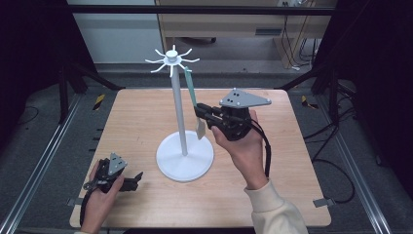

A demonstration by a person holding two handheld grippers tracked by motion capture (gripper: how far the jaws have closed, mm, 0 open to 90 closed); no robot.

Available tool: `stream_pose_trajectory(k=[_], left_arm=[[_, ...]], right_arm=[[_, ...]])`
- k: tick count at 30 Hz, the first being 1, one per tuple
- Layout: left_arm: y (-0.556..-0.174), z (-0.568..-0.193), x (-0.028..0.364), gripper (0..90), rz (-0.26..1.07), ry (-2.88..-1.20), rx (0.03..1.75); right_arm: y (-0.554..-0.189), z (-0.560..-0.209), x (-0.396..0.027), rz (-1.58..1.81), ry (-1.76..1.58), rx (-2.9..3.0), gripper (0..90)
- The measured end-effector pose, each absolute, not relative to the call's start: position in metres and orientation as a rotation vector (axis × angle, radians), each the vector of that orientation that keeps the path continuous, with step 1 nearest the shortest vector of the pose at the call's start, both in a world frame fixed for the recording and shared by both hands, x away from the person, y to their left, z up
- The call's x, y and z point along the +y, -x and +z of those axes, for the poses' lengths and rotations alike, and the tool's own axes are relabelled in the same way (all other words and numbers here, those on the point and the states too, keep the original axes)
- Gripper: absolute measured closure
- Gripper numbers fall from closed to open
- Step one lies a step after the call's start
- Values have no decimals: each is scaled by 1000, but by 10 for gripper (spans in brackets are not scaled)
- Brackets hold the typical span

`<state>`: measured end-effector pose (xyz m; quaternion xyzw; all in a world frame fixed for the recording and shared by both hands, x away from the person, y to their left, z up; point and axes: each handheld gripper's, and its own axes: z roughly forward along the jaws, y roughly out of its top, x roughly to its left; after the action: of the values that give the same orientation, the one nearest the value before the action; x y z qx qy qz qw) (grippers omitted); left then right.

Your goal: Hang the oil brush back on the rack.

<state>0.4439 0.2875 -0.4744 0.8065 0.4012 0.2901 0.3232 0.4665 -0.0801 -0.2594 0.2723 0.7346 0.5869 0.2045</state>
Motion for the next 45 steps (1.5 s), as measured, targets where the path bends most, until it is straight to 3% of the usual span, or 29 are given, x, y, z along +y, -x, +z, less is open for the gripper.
stream_pose_trajectory(k=[1, 4, 16, 28, 29, 34, 35, 45], left_arm=[[-444, -475, 287, 28, 762, -2112, 1055], [-444, -474, 288, 28, 762, -2113, 1056], [-444, -474, 288, 28, 761, -2111, 1054], [-444, -474, 288, 28, 761, -2110, 1054], [-444, -474, 288, 28, 761, -2108, 1054], [-444, -474, 288, 28, 761, -2108, 1054], [-444, -474, 288, 28, 761, -2110, 1053], [-444, -474, 287, 27, 762, -2110, 1052]], right_arm=[[-466, -259, -80, 1636, -759, 2048, 869], [-466, -260, -80, 1634, -757, 2051, 869], [-463, -258, -80, 1581, -762, 2040, 807], [-464, -255, -94, 1436, -874, 1956, 484], [-467, -257, -96, 1397, -894, 1951, 414], [-474, -262, -101, 1357, -945, 1921, 292], [-478, -265, -104, 1337, -961, 1911, 234], [-490, -280, -123, 1275, -1012, 1879, 121]])
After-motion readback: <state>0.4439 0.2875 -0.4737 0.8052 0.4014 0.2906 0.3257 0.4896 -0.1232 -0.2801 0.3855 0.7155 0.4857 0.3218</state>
